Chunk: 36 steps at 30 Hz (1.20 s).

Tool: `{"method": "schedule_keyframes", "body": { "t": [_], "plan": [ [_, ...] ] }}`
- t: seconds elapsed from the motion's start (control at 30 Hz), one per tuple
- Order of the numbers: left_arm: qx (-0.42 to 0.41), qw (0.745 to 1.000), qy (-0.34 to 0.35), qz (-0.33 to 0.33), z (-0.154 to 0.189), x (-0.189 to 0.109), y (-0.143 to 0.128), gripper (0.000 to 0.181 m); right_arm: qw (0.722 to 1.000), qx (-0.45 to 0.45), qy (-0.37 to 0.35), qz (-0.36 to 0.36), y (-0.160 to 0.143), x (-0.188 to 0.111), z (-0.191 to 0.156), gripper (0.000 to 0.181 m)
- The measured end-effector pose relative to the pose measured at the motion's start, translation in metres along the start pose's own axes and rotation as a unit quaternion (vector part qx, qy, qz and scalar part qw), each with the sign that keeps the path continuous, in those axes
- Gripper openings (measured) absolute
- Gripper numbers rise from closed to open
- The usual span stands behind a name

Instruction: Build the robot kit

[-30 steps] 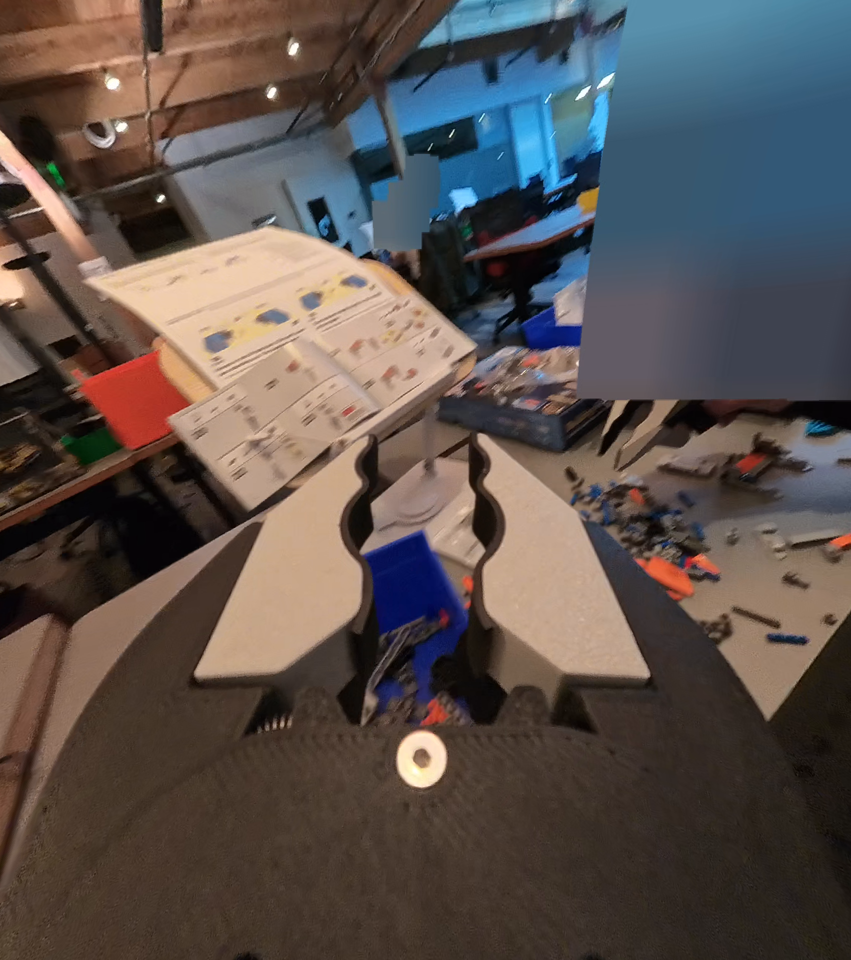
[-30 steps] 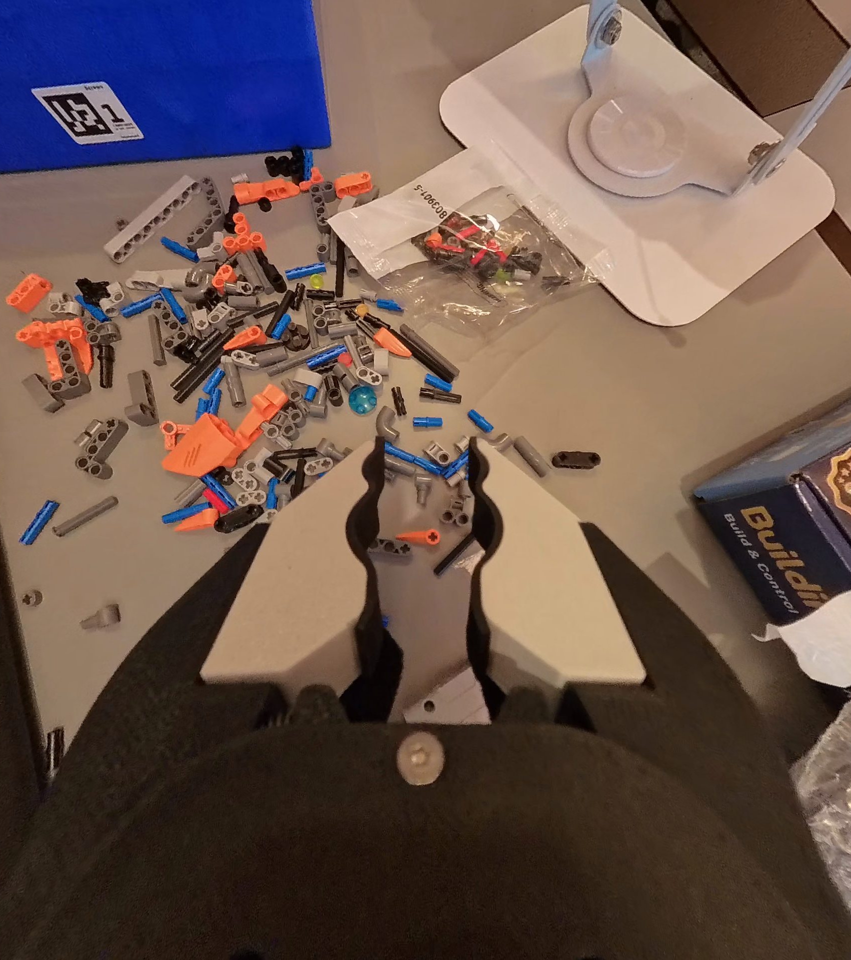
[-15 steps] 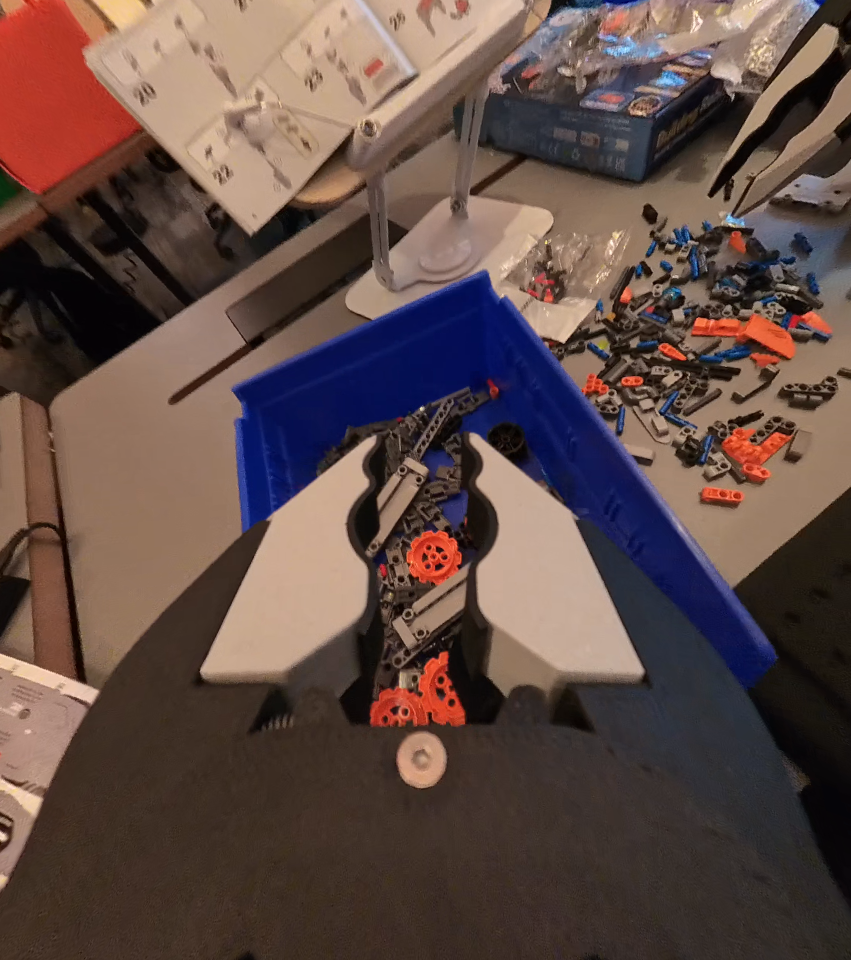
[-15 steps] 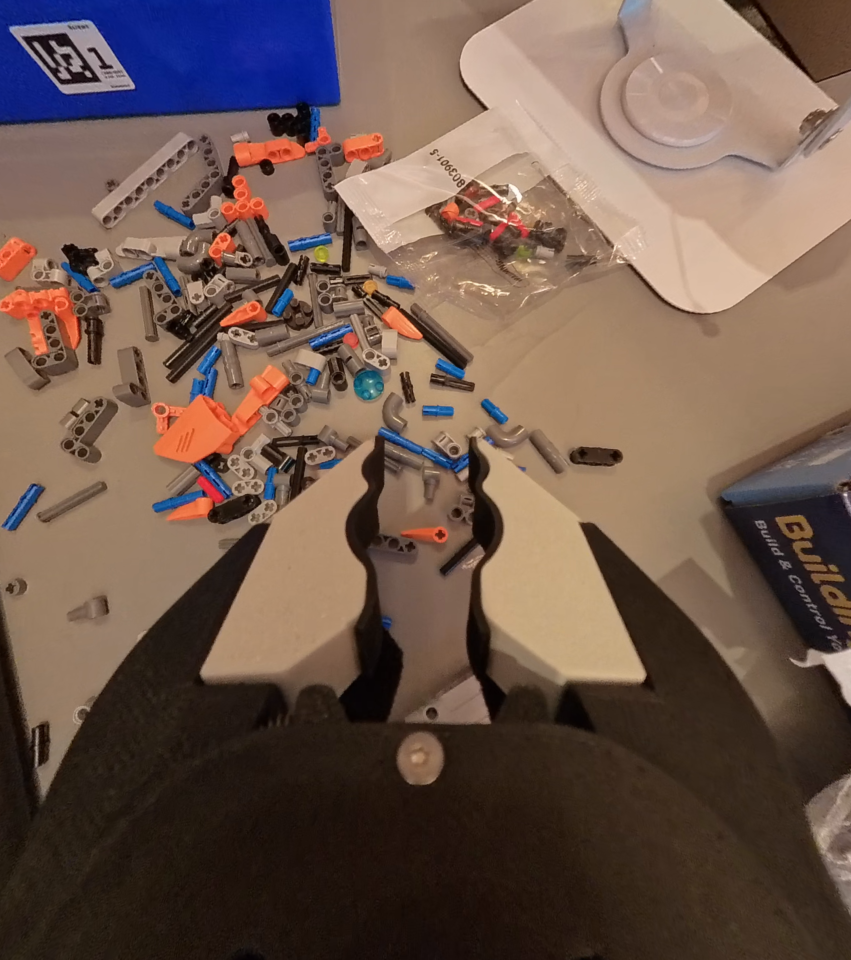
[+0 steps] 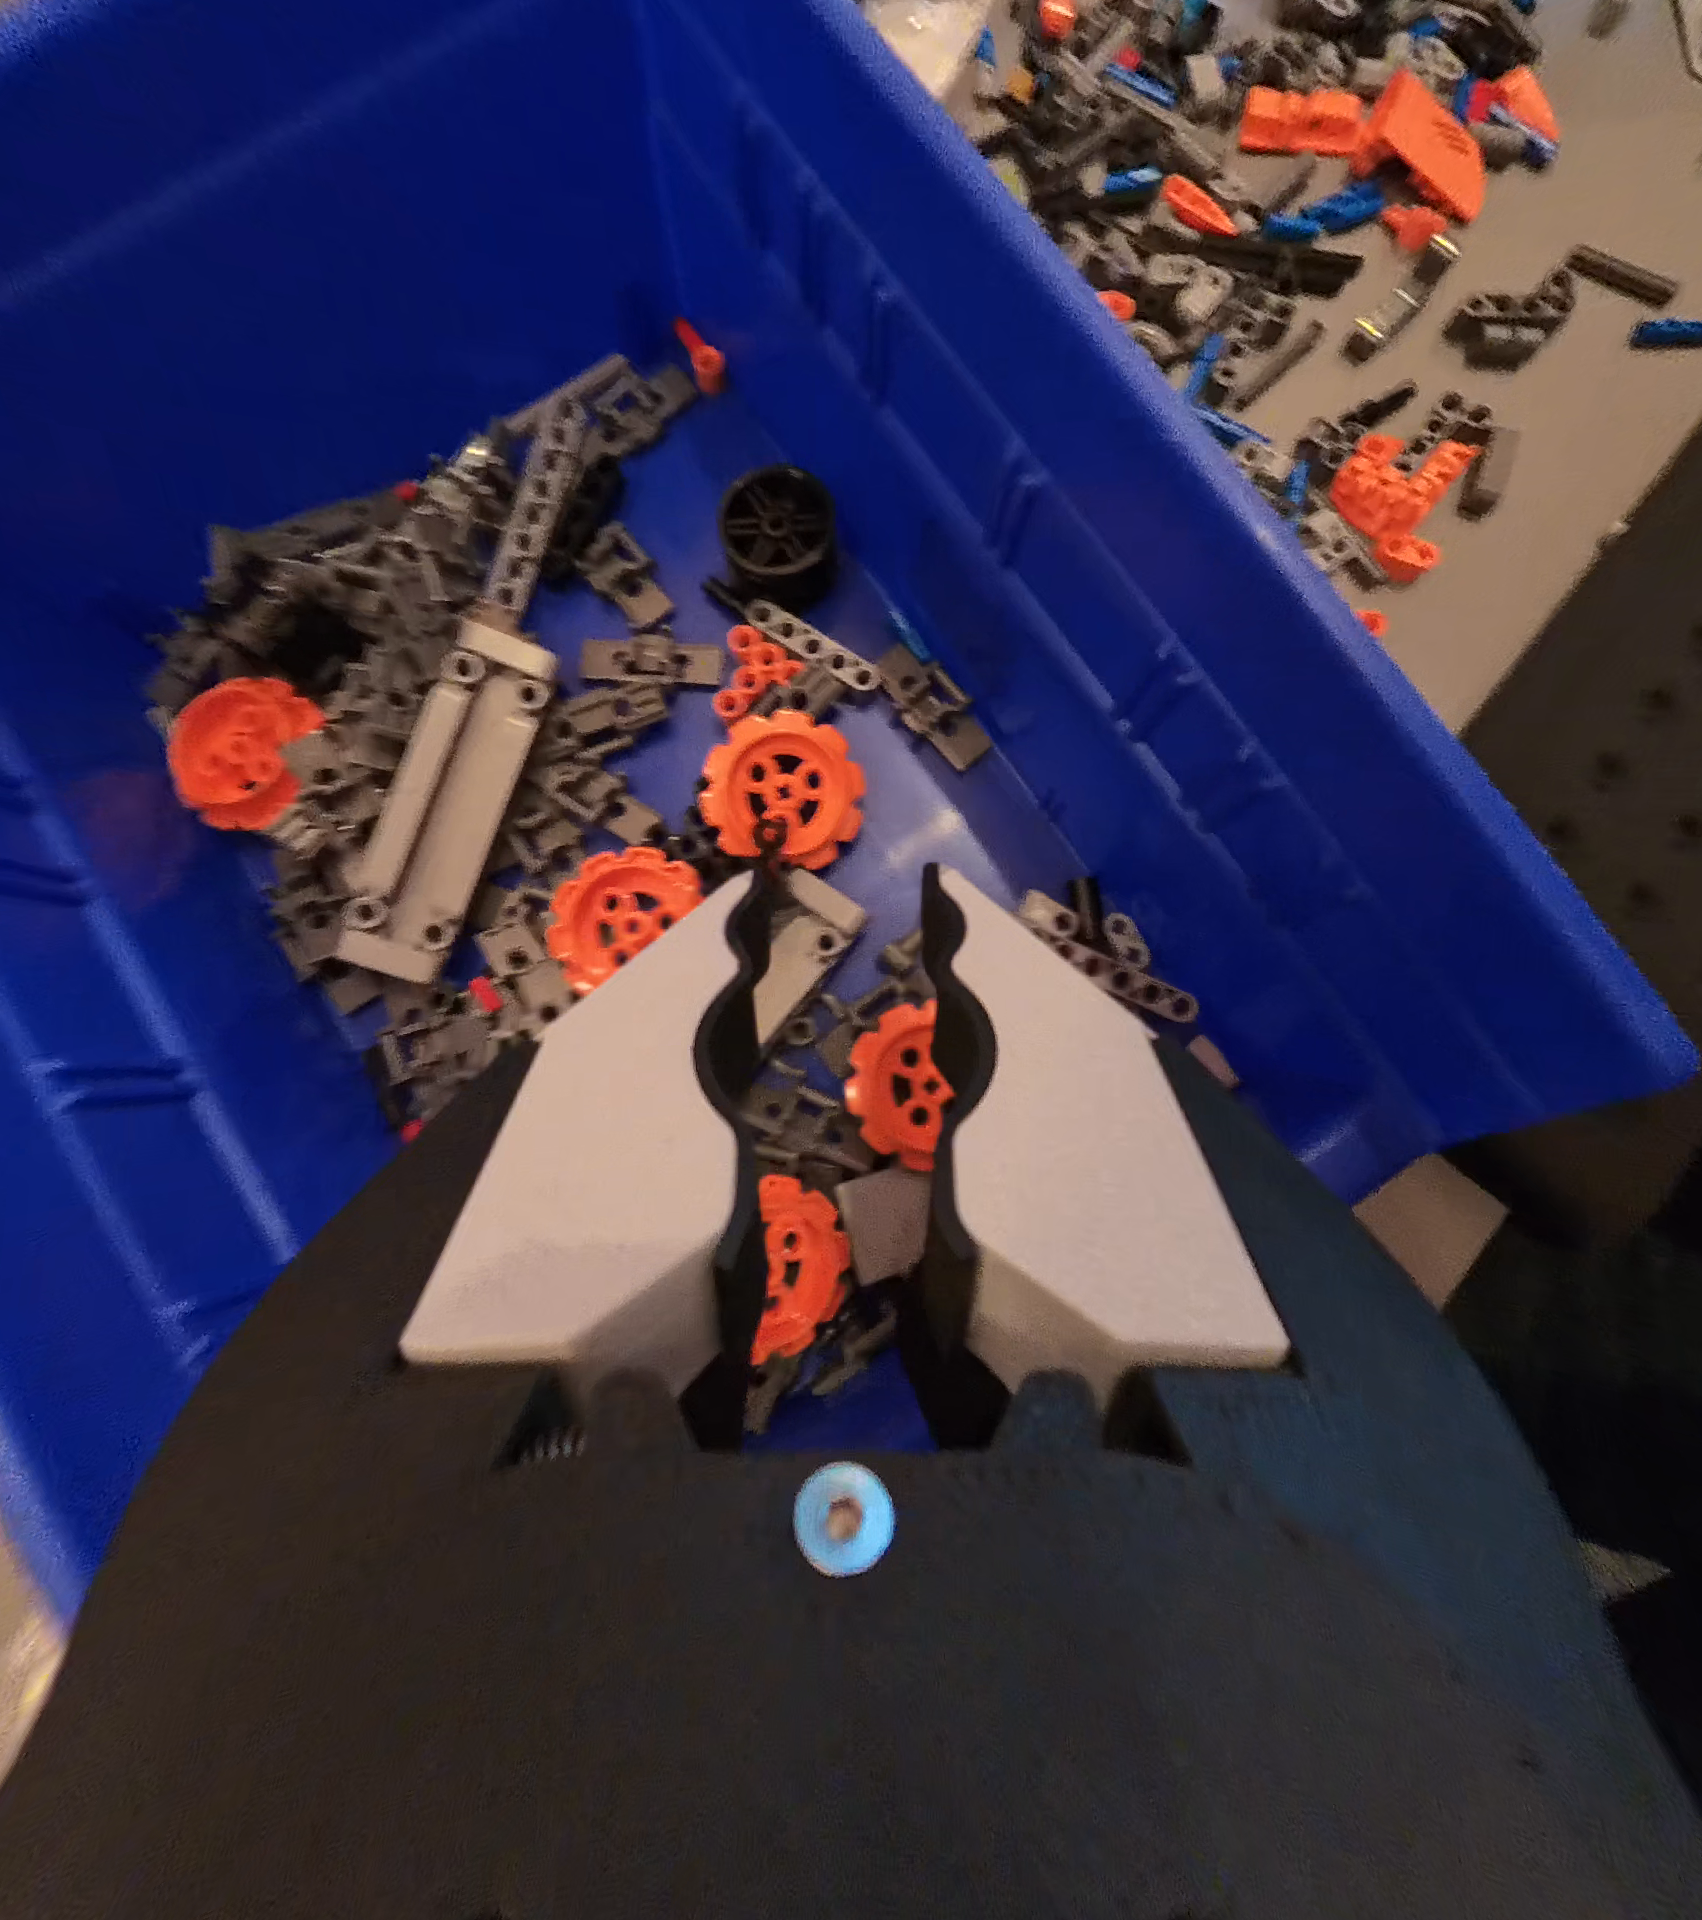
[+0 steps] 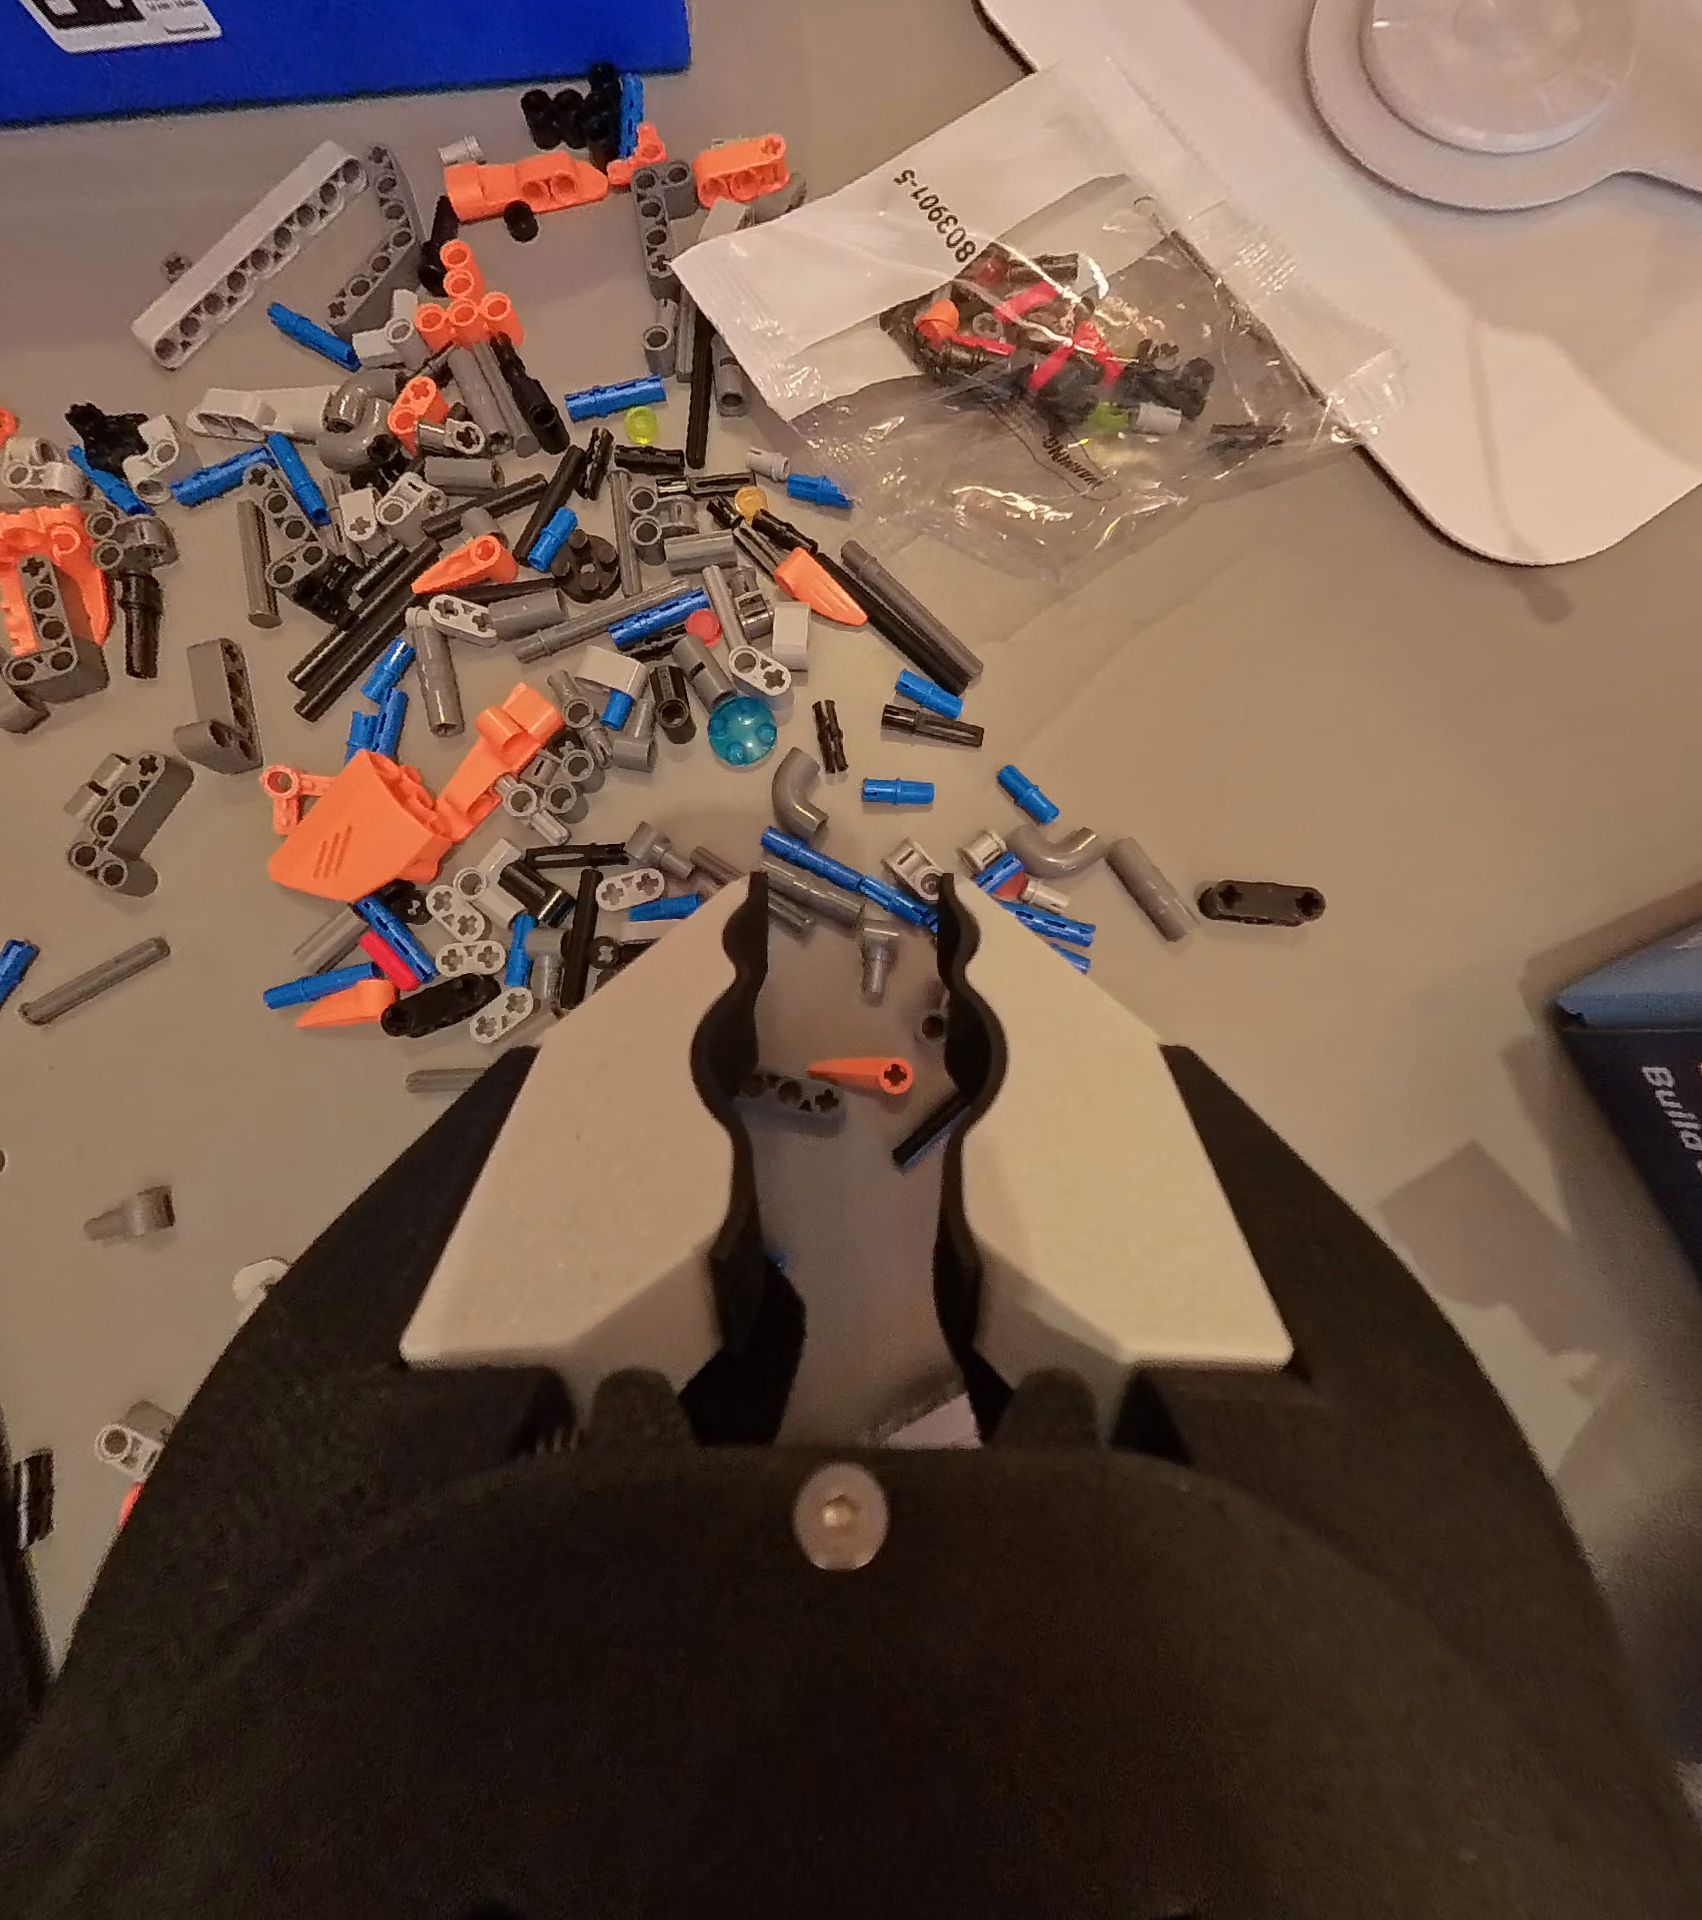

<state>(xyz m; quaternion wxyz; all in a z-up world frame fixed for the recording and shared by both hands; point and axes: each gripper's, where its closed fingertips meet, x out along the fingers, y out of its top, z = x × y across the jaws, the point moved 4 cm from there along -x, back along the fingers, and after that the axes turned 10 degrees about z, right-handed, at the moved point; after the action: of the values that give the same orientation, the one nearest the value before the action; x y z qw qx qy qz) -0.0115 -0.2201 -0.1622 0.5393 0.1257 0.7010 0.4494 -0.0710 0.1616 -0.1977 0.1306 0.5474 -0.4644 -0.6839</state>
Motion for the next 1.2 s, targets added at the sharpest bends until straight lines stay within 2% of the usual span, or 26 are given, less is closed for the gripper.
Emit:
{"method": "schedule_keyframes", "body": {
  "t": [0.07, 0.13, 0.23, 0.43, 0.67, 0.8, 0.87, 1.2],
  "plan": [
    [-0.003, 0.999, -0.037, -0.001, 0.012, 0.008, -0.001, 0.025, 1.000, 0.003, 0.004, 0.003, 0.000, 0.001, 0.000, 0.030],
    [0.006, 0.998, -0.062, -0.031, 0.023, 0.018, -0.008, 0.025, 1.000, 0.006, 0.006, 0.005, 0.000, 0.002, 0.001, 0.030],
    [-0.019, 0.994, -0.066, -0.080, 0.025, 0.027, -0.021, 0.024, 1.000, 0.007, 0.006, 0.005, -0.001, 0.002, 0.001, 0.030],
    [-0.058, 0.990, -0.073, -0.109, 0.030, 0.033, -0.031, 0.021, 1.000, 0.004, 0.005, 0.002, -0.001, 0.002, 0.001, 0.030],
    [-0.064, 0.989, -0.084, -0.104, 0.030, 0.040, -0.027, 0.015, 1.000, 0.001, 0.002, -0.002, -0.002, 0.002, 0.001, 0.030],
    [-0.059, 0.992, -0.050, -0.103, 0.019, 0.040, -0.025, 0.013, 1.000, 0.001, -0.002, 0.001, -0.002, 0.000, 0.003, 0.030],
    [-0.064, 0.994, -0.029, -0.089, 0.009, 0.037, -0.022, 0.012, 1.000, 0.002, -0.005, 0.002, -0.002, -0.001, 0.004, 0.029],
    [-0.056, 0.997, -0.018, -0.040, 0.000, 0.033, -0.010, 0.011, 1.000, 0.006, -0.004, 0.001, -0.006, 0.002, 0.007, 0.029]
  ]
}}
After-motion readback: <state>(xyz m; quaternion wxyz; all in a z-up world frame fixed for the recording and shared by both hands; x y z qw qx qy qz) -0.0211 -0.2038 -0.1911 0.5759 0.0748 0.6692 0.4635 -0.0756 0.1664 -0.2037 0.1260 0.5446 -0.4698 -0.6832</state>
